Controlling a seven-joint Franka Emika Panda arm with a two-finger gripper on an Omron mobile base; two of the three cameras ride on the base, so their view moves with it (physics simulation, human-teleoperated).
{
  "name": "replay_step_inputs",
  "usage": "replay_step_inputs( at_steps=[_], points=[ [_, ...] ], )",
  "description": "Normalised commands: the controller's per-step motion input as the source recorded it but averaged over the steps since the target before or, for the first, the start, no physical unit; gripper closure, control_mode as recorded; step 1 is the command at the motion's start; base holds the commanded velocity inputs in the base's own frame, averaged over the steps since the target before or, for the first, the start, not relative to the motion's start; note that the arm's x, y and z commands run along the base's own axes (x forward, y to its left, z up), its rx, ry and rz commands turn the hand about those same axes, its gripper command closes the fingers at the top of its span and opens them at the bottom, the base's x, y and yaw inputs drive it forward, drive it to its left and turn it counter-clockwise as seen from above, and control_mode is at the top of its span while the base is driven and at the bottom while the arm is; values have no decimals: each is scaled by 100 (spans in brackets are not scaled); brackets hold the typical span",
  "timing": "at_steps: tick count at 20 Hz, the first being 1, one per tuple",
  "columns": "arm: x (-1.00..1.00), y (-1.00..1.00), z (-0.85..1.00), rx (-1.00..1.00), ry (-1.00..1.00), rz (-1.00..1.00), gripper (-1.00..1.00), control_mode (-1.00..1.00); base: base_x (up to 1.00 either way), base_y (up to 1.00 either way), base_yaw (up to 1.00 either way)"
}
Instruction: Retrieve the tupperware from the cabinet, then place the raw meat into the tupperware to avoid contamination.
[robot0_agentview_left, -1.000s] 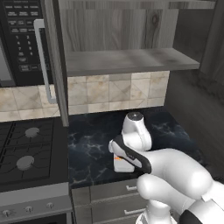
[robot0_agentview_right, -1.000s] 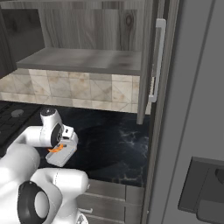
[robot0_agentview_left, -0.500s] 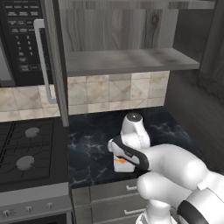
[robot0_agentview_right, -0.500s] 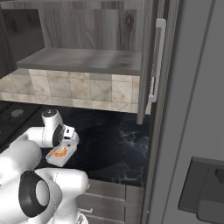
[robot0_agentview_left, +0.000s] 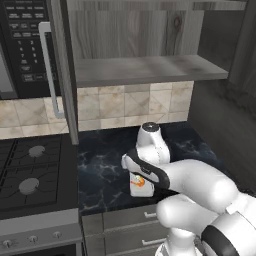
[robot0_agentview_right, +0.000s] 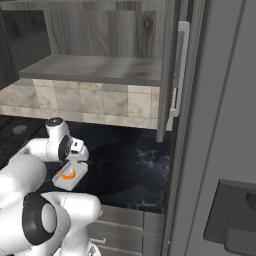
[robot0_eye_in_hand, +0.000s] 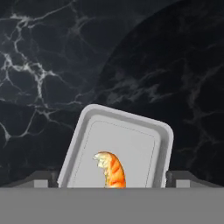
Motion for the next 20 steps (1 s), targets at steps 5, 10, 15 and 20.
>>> replay_step_inputs(
  at_steps=[5, 10, 15, 20],
  points=[
    [-85, 6, 23, 0, -13, 1, -100, -100, 0, 0, 0],
    [-88, -6, 2, 0, -25, 6, -100, -100, 0, 0, 0],
    [-78, -11, 19, 0, -38, 2, -100, -100, 0, 0, 0],
    [-59, -17, 45, 4, -39, 0, -100, -100, 0, 0, 0]
  ],
)
